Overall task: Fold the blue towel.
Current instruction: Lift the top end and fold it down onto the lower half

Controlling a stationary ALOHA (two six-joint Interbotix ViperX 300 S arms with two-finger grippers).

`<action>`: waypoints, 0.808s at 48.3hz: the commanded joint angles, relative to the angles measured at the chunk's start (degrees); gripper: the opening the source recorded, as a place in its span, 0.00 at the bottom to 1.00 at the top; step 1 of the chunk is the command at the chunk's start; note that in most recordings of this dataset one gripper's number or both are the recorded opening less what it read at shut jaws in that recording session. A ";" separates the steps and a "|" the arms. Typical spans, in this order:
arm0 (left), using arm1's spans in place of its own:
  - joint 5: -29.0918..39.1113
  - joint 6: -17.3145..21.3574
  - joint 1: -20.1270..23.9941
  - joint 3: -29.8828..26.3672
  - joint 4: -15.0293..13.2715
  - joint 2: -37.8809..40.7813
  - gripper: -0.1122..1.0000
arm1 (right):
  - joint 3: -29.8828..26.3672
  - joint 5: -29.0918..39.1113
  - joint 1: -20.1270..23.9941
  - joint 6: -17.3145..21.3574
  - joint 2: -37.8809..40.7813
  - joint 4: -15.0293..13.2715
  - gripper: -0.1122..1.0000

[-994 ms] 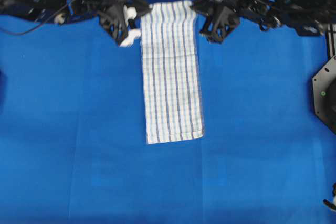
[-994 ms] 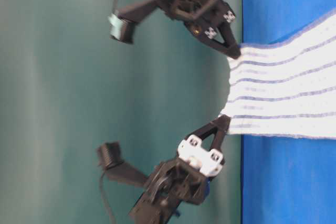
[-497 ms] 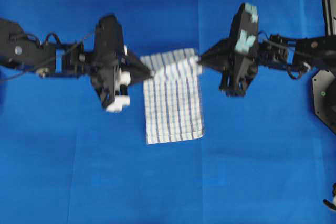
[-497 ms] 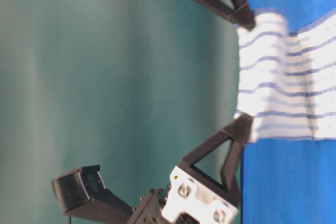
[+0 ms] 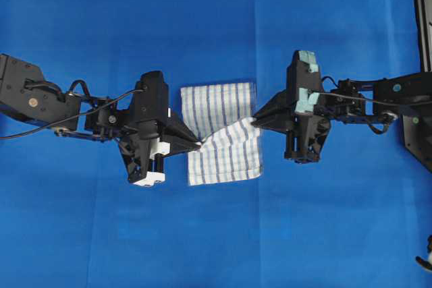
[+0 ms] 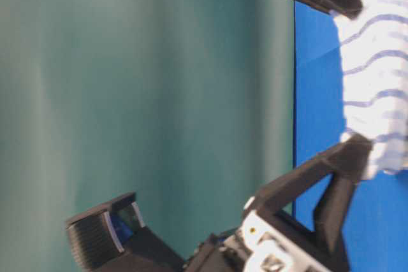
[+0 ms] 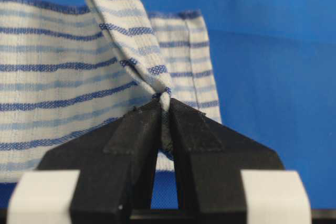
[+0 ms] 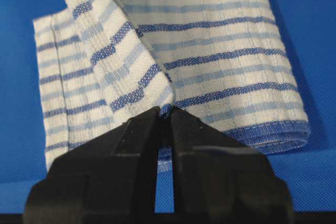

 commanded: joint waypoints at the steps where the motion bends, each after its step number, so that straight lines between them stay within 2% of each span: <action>1: -1.23 -0.09 -0.35 -0.97 0.09 0.18 0.14 | -1.23 0.44 0.26 0.09 0.18 0.18 0.16; 18: -6.06 -0.09 -0.44 -0.79 0.09 3.87 0.14 | -1.85 0.88 1.58 0.00 1.76 0.09 0.16; 32: -6.15 -0.09 -0.44 -0.44 0.09 3.69 0.15 | -1.93 0.97 1.85 0.00 1.85 0.09 0.16; 35: -6.15 -0.09 -0.35 -0.53 0.09 3.69 0.21 | -2.02 0.97 1.93 0.00 1.76 0.00 0.18; 39: -6.06 0.00 -0.44 -0.44 0.09 3.52 0.39 | -2.02 0.88 2.11 0.00 1.76 0.09 0.32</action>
